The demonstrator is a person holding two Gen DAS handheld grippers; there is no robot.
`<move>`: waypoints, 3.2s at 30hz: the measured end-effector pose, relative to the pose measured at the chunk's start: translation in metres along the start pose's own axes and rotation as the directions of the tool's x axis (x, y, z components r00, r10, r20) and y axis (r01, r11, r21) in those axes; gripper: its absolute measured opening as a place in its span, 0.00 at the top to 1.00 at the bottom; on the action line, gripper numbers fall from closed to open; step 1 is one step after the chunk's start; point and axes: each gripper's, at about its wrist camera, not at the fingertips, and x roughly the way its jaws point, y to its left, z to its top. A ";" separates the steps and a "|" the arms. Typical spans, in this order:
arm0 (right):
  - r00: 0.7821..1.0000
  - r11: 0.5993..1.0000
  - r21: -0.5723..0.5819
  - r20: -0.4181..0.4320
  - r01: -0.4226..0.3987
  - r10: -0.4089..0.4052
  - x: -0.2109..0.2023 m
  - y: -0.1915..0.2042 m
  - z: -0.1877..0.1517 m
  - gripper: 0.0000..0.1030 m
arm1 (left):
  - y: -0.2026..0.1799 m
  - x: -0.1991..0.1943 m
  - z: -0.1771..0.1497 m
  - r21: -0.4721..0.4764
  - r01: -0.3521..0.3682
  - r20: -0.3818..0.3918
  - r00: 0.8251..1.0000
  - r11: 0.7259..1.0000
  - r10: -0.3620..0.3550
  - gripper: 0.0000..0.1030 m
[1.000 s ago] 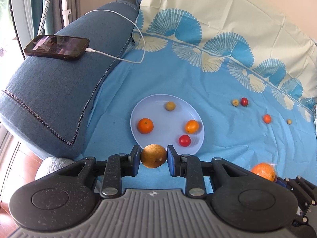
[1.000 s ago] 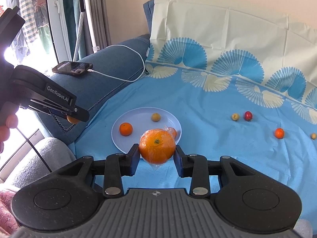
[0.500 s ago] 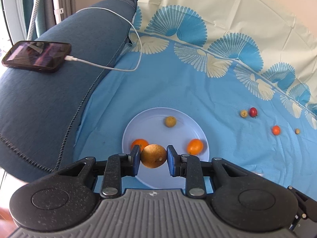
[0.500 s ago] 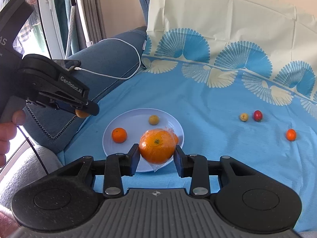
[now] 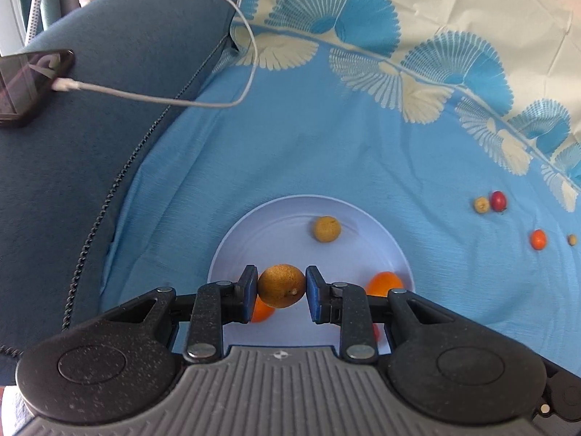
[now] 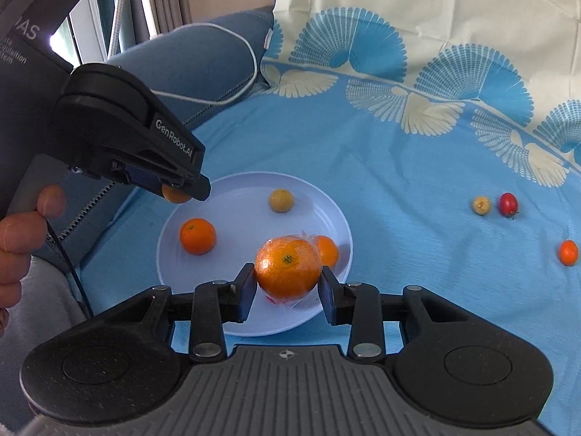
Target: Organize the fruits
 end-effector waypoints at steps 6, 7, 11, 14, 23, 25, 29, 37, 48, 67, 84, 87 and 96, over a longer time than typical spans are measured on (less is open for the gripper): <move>0.999 1.000 -0.009 -0.035 0.008 -0.008 0.027 -0.003 0.002 0.63 | -0.001 0.028 0.004 0.020 -0.033 -0.025 0.999 0.999 0.034 0.70; 0.999 1.000 -0.012 -0.041 0.006 -0.006 0.029 -0.002 0.002 0.63 | 0.000 0.030 0.004 0.027 -0.038 -0.021 0.999 0.999 0.039 0.70; 0.998 0.999 -0.030 -0.055 -0.015 0.014 0.039 0.001 0.005 0.59 | 0.005 0.027 0.008 0.039 -0.040 0.000 0.999 0.998 0.040 0.05; 0.999 0.999 -0.039 -0.036 -0.031 0.029 0.035 0.003 0.011 0.23 | 0.009 0.008 0.008 0.021 -0.049 0.051 0.998 0.999 0.047 0.00; 1.000 0.999 -0.035 -0.005 0.009 -0.009 -0.026 0.006 0.004 0.09 | 0.018 -0.059 -0.031 0.025 -0.135 0.067 0.989 0.991 0.133 0.00; 1.000 0.999 -0.026 0.002 0.029 -0.029 -0.043 0.009 -0.004 0.07 | 0.021 -0.073 -0.044 0.026 -0.144 0.066 0.988 0.989 0.142 0.00; 0.997 0.997 0.011 0.035 0.073 -0.073 -0.075 0.018 -0.018 0.05 | 0.027 -0.100 -0.068 0.020 -0.144 0.072 0.987 0.989 0.142 0.00; 0.986 0.994 0.031 0.122 0.109 -0.112 -0.126 0.022 -0.034 0.03 | 0.022 -0.138 -0.094 0.002 -0.132 0.120 0.984 0.991 0.130 0.00; 0.965 0.990 0.028 0.221 0.136 -0.139 -0.171 0.026 -0.050 0.01 | 0.005 -0.172 -0.112 0.029 -0.124 0.187 0.976 0.992 0.116 0.00; 0.949 0.987 0.024 0.272 0.158 -0.159 -0.191 0.028 -0.055 0.01 | 0.004 -0.187 -0.117 0.034 -0.118 0.222 0.969 0.992 0.108 0.00; 0.954 0.985 0.069 0.247 0.158 -0.170 -0.185 0.017 -0.061 0.01 | 0.001 -0.176 -0.116 0.048 -0.127 0.194 0.974 0.991 0.115 0.00; 0.956 0.985 0.081 0.238 0.155 -0.170 -0.182 0.014 -0.061 0.01 | 0.001 -0.173 -0.115 0.052 -0.130 0.184 0.976 0.990 0.118 0.00; 0.962 0.985 0.100 0.220 0.142 -0.161 -0.173 0.009 -0.061 0.01 | -0.003 -0.162 -0.108 0.059 -0.139 0.164 0.978 0.989 0.128 0.00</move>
